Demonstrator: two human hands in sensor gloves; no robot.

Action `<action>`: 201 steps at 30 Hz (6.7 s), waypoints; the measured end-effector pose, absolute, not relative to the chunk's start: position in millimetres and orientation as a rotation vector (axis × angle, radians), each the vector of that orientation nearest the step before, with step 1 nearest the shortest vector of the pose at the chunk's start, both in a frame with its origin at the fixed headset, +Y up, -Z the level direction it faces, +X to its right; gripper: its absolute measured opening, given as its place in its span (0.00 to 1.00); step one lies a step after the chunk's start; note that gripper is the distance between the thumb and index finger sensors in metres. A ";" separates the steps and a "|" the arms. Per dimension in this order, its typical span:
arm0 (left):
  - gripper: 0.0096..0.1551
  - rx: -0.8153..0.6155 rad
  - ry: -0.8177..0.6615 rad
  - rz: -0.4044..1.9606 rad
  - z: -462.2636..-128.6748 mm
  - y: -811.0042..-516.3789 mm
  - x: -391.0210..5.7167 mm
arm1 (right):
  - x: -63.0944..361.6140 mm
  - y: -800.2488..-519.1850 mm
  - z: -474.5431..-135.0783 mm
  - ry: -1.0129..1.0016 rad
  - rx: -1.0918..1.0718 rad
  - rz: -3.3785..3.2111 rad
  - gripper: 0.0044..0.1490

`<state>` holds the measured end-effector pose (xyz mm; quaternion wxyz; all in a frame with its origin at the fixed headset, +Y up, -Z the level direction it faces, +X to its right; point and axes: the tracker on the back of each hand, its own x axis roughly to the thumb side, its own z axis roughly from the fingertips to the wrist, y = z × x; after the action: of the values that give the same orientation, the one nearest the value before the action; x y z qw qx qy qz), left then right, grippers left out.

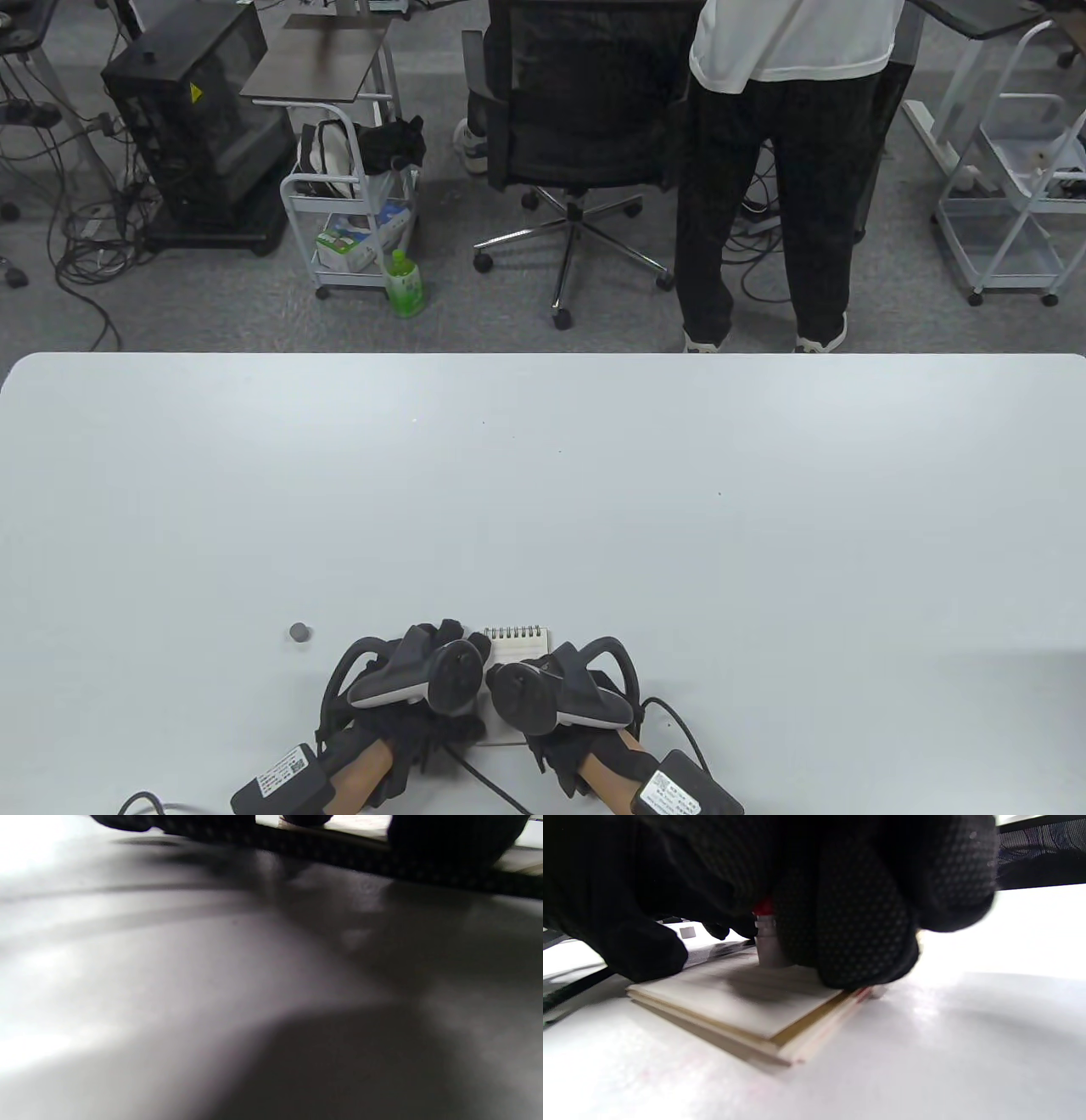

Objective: Stamp flower pattern stamp onto notebook

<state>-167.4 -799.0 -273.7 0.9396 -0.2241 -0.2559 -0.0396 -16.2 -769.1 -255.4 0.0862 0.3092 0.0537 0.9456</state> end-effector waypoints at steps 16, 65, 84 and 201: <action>0.55 -0.459 -0.521 -0.083 -273.6 -799.0 -167.6 | 4.2 -752.5 -258.4 0.149 0.876 2.758 0.30; 0.55 -0.460 -0.518 -0.080 -273.8 -798.7 -168.2 | 2.6 -760.6 -257.7 0.228 0.893 2.868 0.29; 0.55 -0.461 -0.516 -0.079 -273.9 -798.7 -168.4 | 4.9 -766.1 -258.6 0.207 0.880 2.817 0.28; 0.26 0.073 -0.297 1.026 -298.7 -723.6 -211.7 | 95.8 -758.7 -293.4 0.066 0.209 1.650 0.31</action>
<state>-211.7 -723.6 -298.7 0.8601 0.0348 -0.1413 0.4889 95.8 -758.7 -293.4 0.6733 0.0927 0.0292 0.7329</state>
